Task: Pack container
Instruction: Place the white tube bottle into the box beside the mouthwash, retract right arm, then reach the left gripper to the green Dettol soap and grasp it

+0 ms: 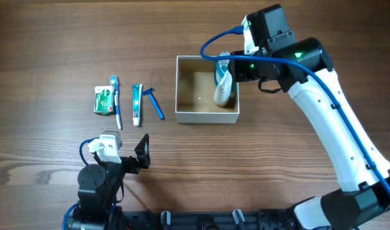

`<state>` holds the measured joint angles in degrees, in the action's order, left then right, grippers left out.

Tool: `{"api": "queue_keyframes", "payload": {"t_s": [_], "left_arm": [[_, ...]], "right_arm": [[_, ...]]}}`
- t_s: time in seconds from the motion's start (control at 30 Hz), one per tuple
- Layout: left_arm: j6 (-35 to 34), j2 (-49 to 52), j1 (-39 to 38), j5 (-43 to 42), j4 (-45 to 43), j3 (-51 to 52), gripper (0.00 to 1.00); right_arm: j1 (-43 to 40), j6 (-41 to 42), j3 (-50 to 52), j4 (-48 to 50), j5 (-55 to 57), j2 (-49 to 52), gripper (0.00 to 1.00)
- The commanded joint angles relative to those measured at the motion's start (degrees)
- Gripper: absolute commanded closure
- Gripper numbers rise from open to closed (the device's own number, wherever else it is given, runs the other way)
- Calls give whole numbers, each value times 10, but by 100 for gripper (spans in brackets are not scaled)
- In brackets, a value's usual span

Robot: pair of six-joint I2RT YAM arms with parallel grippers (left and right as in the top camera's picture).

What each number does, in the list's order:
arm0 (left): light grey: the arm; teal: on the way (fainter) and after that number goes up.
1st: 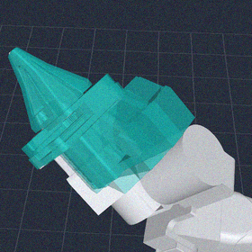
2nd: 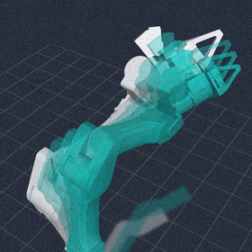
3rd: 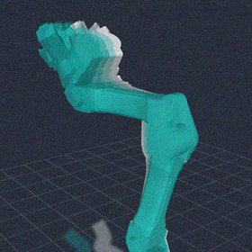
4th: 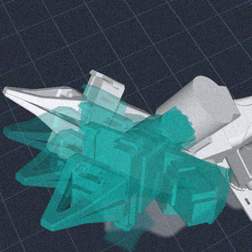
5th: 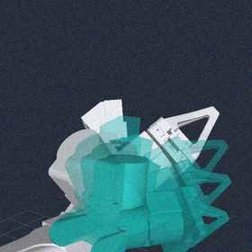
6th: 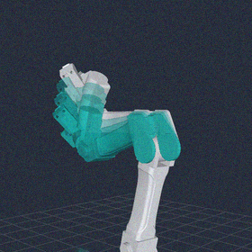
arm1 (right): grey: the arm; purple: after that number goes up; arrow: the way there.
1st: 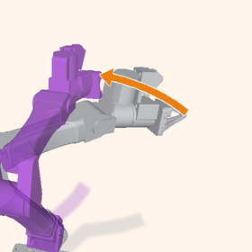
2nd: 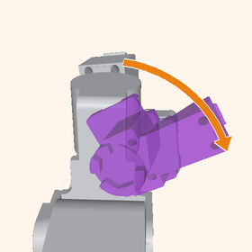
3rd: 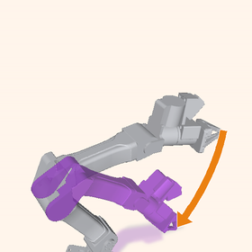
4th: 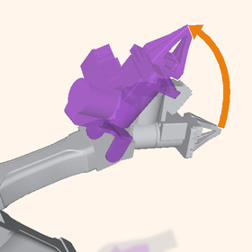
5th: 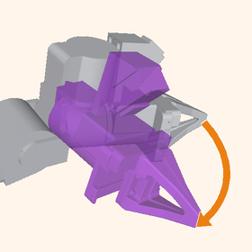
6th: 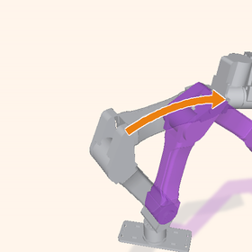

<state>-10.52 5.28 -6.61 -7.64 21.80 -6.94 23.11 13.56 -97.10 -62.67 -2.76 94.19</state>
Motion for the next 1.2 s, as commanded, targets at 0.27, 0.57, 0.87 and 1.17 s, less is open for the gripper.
{"api": "queue_keyframes", "payload": {"t_s": [0.27,0.57,0.87,1.17], "left_arm": [[11,-4,4,-11,-1,3,0],[-81,-2,4,-32,-16,-6,0],[-2,398,35,140,184,-449,0],[43,796,171,122,130,-527,0]], "right_arm": [[-257,109,-14,-46,-64,-46,6],[-369,106,-14,-85,-112,-38,0],[-369,106,-14,-85,-113,-38,0],[-369,106,-14,-85,-113,-38,0]]}}
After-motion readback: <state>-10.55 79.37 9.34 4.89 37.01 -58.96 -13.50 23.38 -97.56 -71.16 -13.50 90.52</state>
